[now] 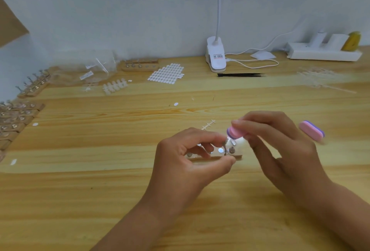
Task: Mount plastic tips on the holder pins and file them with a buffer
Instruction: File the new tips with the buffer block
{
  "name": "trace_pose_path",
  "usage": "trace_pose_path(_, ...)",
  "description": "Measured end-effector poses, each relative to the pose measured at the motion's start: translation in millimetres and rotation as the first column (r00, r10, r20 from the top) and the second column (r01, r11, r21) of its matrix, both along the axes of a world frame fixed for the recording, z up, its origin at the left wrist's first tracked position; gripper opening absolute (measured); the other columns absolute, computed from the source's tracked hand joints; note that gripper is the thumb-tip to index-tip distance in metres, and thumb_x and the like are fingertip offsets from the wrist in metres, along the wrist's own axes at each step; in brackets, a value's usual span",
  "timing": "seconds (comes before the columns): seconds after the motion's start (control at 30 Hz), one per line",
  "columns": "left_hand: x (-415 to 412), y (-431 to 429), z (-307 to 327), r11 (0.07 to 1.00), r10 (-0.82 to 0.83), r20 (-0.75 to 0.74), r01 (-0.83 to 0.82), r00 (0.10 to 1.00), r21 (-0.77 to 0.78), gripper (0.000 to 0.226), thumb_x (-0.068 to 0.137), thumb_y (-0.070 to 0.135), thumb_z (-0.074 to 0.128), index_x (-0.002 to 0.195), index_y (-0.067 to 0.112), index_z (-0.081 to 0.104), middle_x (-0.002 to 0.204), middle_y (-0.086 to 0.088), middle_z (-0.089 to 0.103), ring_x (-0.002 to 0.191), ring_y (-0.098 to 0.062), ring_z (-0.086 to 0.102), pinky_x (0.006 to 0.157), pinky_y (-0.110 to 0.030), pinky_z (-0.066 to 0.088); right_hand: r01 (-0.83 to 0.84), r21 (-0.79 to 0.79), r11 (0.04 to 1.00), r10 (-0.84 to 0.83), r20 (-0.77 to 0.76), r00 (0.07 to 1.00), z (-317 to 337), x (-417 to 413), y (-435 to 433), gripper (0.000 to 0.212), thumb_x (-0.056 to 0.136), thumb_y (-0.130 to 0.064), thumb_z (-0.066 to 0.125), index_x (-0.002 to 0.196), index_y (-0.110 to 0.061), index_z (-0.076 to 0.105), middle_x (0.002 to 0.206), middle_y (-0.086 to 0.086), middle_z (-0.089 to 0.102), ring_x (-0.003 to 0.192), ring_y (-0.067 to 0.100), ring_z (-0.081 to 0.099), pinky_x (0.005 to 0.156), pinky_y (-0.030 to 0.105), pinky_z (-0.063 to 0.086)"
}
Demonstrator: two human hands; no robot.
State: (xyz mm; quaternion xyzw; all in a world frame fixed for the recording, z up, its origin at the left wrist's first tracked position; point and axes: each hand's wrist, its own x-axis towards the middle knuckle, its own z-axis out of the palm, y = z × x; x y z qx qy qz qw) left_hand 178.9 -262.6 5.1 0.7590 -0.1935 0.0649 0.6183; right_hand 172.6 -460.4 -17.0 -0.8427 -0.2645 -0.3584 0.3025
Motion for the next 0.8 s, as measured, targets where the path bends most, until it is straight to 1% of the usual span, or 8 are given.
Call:
trace_pose_path(0.1,0.5,0.3,-0.2,1.0,-0.016,-0.008,0.016,1.0,-0.019,0.029,0.063,0.016,0.086,0.089,0.027,0.079,0.085,0.008,0.074,0.076,-0.013,0.068,0.069,-0.023,0.055,-0.05,0.045,0.998,0.05,0.005,0.999,0.4,-4.3,7.7,0.028,0.096,0.003,0.058,0.121,-0.01,0.065,0.114,0.004,0.062,0.109,0.013,0.062,0.095,0.022,0.048)
trace_pose_path(0.17,0.0,1.1,0.5,0.999,-0.035,0.015,0.035,0.999,-0.015,0.03,0.066,0.015,0.086,0.092,0.027,0.079,0.087,0.007,0.075,0.078,-0.018,0.069,0.071,-0.025,0.055,-0.104,0.004,0.995,0.104,0.031,0.994,-1.1,-8.2,12.6,0.029,0.096,0.003,0.057,0.122,-0.009,0.064,0.114,0.003,0.061,0.111,0.013,0.061,0.094,0.024,0.047)
trace_pose_path(0.3,1.2,0.8,1.1,0.999,-0.035,0.003,0.035,0.999,-0.024,0.032,0.067,0.016,0.085,0.094,0.03,0.078,0.087,0.009,0.074,0.078,-0.015,0.068,0.072,-0.026,0.056,-0.053,0.007,0.999,0.053,-0.001,0.999,2.2,-4.3,3.1,0.034,0.091,0.008,0.061,0.121,-0.008,0.064,0.113,0.006,0.062,0.106,0.02,0.064,0.09,0.033,0.052)
trace_pose_path(0.43,1.6,0.1,0.4,0.998,-0.057,0.018,0.058,0.998,-0.023,0.033,0.067,0.018,0.086,0.095,0.032,0.077,0.09,0.009,0.075,0.081,-0.018,0.069,0.073,-0.028,0.057,-0.091,-0.034,0.995,0.092,0.049,0.995,0.7,-9.1,13.0,0.032,0.093,0.008,0.058,0.12,-0.006,0.066,0.114,0.004,0.061,0.108,0.016,0.061,0.094,0.025,0.046)
trace_pose_path(0.53,1.8,1.1,-0.3,0.999,-0.042,0.003,0.042,0.999,0.002,0.028,0.066,0.025,0.085,0.092,0.033,0.077,0.086,0.01,0.073,0.075,-0.012,0.066,0.071,-0.023,0.054,-0.049,-0.072,0.996,0.051,0.035,0.998,1.6,-3.9,1.6,0.03,0.092,0.01,0.058,0.117,-0.003,0.07,0.112,0.006,0.063,0.105,0.02,0.062,0.09,0.029,0.049)
trace_pose_path(0.6,1.9,0.5,-1.3,1.0,-0.023,-0.014,0.023,1.0,0.006,0.027,0.064,0.023,0.085,0.088,0.032,0.077,0.081,0.01,0.071,0.07,-0.01,0.064,0.07,-0.023,0.054,-0.037,-0.061,0.997,0.037,0.003,0.999,2.2,-2.2,-1.9,0.031,0.091,0.01,0.059,0.117,-0.003,0.071,0.112,0.008,0.063,0.104,0.022,0.064,0.088,0.032,0.051)
trace_pose_path(0.7,1.4,-2.3,-3.2,1.0,-0.008,-0.016,0.008,1.0,0.005,0.029,0.063,0.016,0.085,0.086,0.033,0.078,0.079,0.007,0.072,0.071,-0.015,0.067,0.069,-0.029,0.058,-0.101,-0.112,0.988,0.104,0.015,0.994,-0.8,-5.8,8.7,0.034,0.09,0.011,0.06,0.12,-0.003,0.069,0.113,0.006,0.063,0.105,0.021,0.062,0.095,0.026,0.045)
trace_pose_path(0.8,1.2,-2.5,-3.2,1.0,0.003,-0.047,-0.003,0.999,-0.005,0.028,0.062,0.017,0.085,0.083,0.035,0.078,0.076,0.011,0.071,0.065,-0.008,0.064,0.064,-0.02,0.054,-0.078,-0.14,0.987,0.081,0.014,0.997,-0.6,-2.9,3.8,0.033,0.091,0.01,0.058,0.119,-0.003,0.07,0.111,0.008,0.064,0.102,0.024,0.062,0.092,0.026,0.046)
